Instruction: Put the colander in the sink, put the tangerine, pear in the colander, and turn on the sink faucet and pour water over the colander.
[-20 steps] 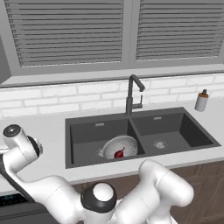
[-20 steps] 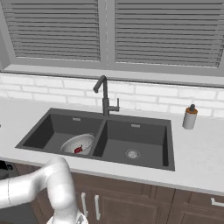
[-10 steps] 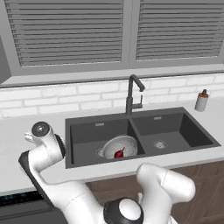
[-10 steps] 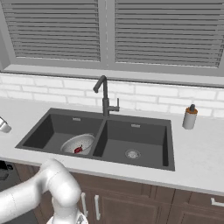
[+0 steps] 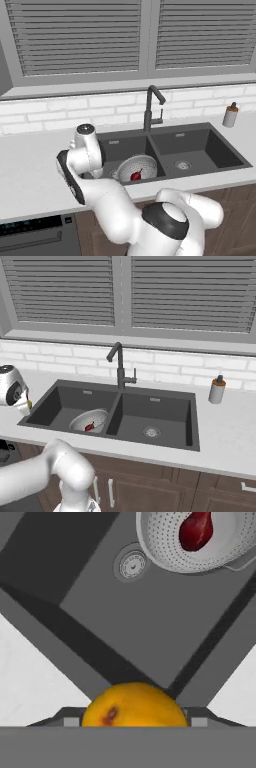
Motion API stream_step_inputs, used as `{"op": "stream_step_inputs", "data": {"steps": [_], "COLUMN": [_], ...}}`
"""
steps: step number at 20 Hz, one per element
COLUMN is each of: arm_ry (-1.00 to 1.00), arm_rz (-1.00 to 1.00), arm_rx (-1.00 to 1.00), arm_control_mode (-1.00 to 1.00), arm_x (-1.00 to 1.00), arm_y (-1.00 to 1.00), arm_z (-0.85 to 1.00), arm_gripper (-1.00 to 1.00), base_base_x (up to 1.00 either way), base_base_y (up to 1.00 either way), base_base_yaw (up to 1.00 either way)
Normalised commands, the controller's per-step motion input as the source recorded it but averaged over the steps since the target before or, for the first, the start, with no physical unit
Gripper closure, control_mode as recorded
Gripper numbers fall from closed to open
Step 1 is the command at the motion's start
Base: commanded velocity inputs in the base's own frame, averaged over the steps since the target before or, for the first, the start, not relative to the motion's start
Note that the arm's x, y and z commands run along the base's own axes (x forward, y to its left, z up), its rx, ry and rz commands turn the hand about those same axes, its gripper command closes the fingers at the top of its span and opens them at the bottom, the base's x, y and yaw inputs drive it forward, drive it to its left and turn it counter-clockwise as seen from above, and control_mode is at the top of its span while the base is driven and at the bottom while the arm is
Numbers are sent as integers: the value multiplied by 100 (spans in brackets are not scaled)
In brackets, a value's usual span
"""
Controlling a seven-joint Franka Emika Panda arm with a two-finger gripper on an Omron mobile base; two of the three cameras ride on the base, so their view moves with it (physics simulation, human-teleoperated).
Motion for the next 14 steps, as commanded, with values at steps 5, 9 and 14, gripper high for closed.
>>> {"op": "stream_step_inputs", "data": {"steps": [5,9,14], "arm_ry": [41,25,17], "arm_rz": [-45,-47,-45], "arm_rx": [10,0,-1], "arm_control_mode": [-100,-100,-100], "arm_x": [23,24,20], "arm_y": [-100,-100,-100], "arm_z": [-6,-33,-50], "arm_gripper": [100,100,100], "base_base_x": [0,0,0], "base_base_y": [0,0,0], "base_base_yaw": [0,0,0]}}
